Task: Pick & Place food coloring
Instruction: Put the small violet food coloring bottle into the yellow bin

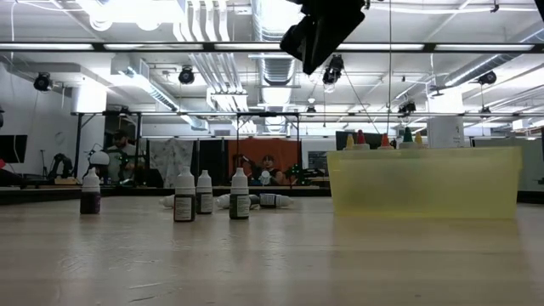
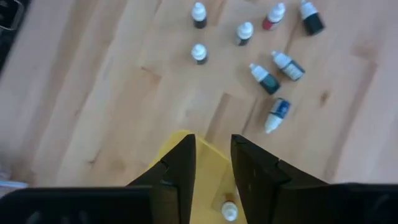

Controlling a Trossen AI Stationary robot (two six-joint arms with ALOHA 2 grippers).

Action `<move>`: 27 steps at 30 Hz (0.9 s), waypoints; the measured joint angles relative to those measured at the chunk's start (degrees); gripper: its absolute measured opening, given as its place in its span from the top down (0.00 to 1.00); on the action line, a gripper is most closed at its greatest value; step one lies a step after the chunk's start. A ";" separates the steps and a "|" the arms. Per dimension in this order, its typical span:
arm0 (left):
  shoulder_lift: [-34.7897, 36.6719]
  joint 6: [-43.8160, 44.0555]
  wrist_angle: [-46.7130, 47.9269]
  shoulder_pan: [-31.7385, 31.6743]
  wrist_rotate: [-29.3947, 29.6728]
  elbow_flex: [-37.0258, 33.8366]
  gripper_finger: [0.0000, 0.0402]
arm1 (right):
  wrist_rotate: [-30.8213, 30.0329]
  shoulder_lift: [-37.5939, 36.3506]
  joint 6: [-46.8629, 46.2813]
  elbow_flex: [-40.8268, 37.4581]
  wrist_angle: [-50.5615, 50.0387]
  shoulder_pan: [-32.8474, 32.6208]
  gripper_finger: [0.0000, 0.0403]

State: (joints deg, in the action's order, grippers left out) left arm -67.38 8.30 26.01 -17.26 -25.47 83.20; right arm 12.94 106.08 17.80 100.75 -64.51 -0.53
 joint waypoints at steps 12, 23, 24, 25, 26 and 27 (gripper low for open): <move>0.14 -2.89 4.48 0.02 0.04 -0.01 0.55 | 1.55 -0.40 -3.08 -0.70 0.41 -0.09 0.88; 1.16 -5.30 5.78 0.07 0.04 -0.01 0.58 | -0.92 -5.17 -3.64 -4.38 3.22 0.15 0.98; 1.16 -5.42 6.16 0.07 0.04 -0.03 0.59 | -1.39 -5.98 -4.12 -5.41 3.83 0.15 0.98; 1.16 -5.57 6.55 0.07 0.04 -0.09 0.61 | -1.48 -6.69 -4.70 -6.38 4.62 0.17 0.98; 1.16 -5.71 6.68 0.07 0.04 -0.15 0.62 | -1.54 -7.65 -5.42 -7.47 5.83 0.17 0.98; 1.16 -5.73 6.54 0.07 0.04 -0.31 0.64 | -1.56 -8.53 -6.18 -8.73 6.79 0.17 0.98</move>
State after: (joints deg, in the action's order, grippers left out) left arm -66.22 2.57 32.55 -17.19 -25.43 82.89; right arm 11.37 97.55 11.61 92.01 -57.72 -0.36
